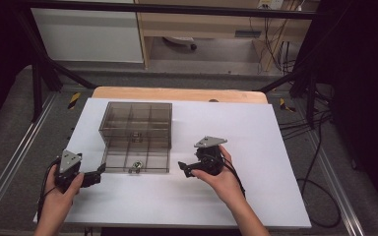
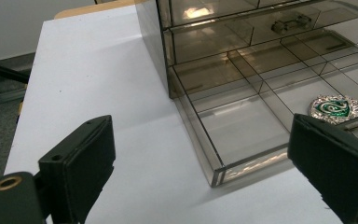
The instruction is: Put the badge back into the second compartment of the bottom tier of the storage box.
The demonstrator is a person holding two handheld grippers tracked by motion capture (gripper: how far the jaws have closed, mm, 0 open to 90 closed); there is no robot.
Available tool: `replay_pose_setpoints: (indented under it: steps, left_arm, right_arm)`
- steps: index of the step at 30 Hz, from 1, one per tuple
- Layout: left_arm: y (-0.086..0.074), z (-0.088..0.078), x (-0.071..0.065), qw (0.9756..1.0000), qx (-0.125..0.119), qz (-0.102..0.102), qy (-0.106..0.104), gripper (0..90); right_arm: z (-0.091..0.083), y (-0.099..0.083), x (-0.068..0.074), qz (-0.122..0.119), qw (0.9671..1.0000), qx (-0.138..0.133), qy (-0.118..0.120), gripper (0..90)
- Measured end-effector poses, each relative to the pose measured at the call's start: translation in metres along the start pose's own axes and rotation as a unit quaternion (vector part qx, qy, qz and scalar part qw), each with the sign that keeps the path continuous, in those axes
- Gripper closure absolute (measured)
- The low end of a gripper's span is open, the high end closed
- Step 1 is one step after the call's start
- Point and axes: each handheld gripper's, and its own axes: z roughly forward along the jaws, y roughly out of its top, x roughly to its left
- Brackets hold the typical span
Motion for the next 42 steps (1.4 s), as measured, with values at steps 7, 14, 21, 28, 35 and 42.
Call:
replay_pose_setpoints:
  steps: [7,14,21,28,35,42]
  left_arm:
    - [0.0,0.001,-0.001,1.0,0.0,0.0,0.001,7.7]
    - [0.0,-0.001,0.0,1.0,-0.003,-0.002,0.002,7.7]
    - [0.0,-0.001,0.001,1.0,-0.003,-0.003,0.002,7.7]
    - [0.0,-0.002,0.003,1.0,-0.004,-0.006,0.004,7.5]
    - [0.003,-0.005,-0.001,0.9999,-0.01,-0.005,0.002,7.5]
    - [0.009,-0.013,-0.005,0.9998,-0.018,-0.003,-0.002,7.5]
  right_arm:
    - [-0.015,-0.002,-0.01,0.01,0.9998,-0.016,0.0,2.6]
    - [-0.037,-0.007,-0.021,0.01,0.9984,-0.055,-0.014,2.3]
    - [-0.063,-0.015,-0.037,0.018,0.9955,-0.084,-0.039,2.2]
    - [-0.084,-0.038,-0.049,0.041,0.9918,-0.101,-0.067,2.5]
    - [-0.096,-0.063,-0.072,0.082,0.9832,-0.123,-0.107,3.4]
    - [-0.093,-0.083,-0.085,0.086,0.9833,-0.101,-0.124,3.4]
